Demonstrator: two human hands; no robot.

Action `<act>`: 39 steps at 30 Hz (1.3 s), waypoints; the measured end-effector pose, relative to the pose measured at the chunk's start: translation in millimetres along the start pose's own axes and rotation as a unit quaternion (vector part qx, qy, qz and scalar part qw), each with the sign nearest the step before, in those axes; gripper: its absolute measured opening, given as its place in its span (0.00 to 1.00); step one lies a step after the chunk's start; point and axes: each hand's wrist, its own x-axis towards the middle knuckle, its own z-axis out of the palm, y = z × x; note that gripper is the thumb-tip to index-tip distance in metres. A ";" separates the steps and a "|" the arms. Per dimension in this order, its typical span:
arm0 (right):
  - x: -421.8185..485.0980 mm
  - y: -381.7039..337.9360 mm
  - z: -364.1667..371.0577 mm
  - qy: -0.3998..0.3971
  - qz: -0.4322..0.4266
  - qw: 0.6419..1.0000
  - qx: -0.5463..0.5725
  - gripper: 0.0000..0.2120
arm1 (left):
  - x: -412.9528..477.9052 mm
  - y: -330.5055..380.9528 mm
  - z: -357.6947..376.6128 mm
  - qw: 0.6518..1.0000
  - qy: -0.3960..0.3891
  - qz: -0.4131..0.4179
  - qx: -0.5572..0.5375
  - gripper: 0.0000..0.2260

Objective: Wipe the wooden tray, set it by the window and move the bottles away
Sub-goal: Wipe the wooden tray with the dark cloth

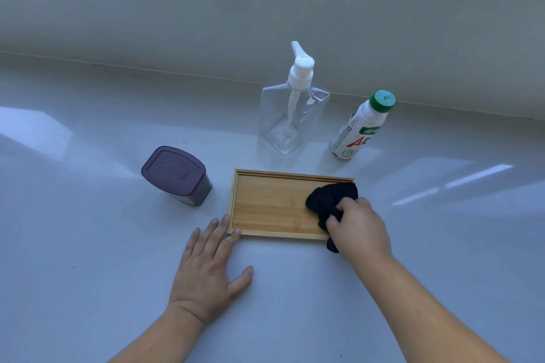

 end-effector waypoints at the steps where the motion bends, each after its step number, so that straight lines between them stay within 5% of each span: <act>1: 4.5 -11.2 1.8 0.004 0.003 1.000 0.006 0.10 | 0.2 -0.1 -0.3 1.000 -0.003 -0.002 0.001 0.32; 6: 12.6 -83.8 24.2 0.023 -0.063 0.997 0.048 0.15 | -0.7 1.0 -2.4 1.000 -0.010 -0.002 0.000 0.32; 11: -15.2 -135.5 53.6 -0.016 -0.222 0.974 0.048 0.12 | -0.1 2.1 -4.5 1.000 -0.023 -0.001 0.018 0.35; 17: -17.5 -97.6 46.5 -0.038 -0.269 0.961 0.049 0.12 | -1.1 1.1 -1.8 1.000 -0.004 0.000 0.012 0.33; 23: 6.8 -14.1 14.6 0.054 -0.107 0.993 0.012 0.13 | -1.1 0.2 0.6 1.000 0.016 0.003 -0.003 0.32; 27: 18.2 -17.0 6.4 0.036 0.010 0.999 0.019 0.15 | -0.8 1.2 0.0 1.000 0.010 0.000 -0.001 0.32; 32: 13.5 -59.5 21.2 0.021 -0.050 0.998 -0.007 0.15 | 2.7 3.1 -1.9 1.000 0.013 -0.007 -0.019 0.32; 39: 14.0 -56.8 21.3 -0.005 -0.069 0.998 -0.009 0.16 | 46.8 16.1 1.6 0.991 -0.012 -0.132 0.008 0.41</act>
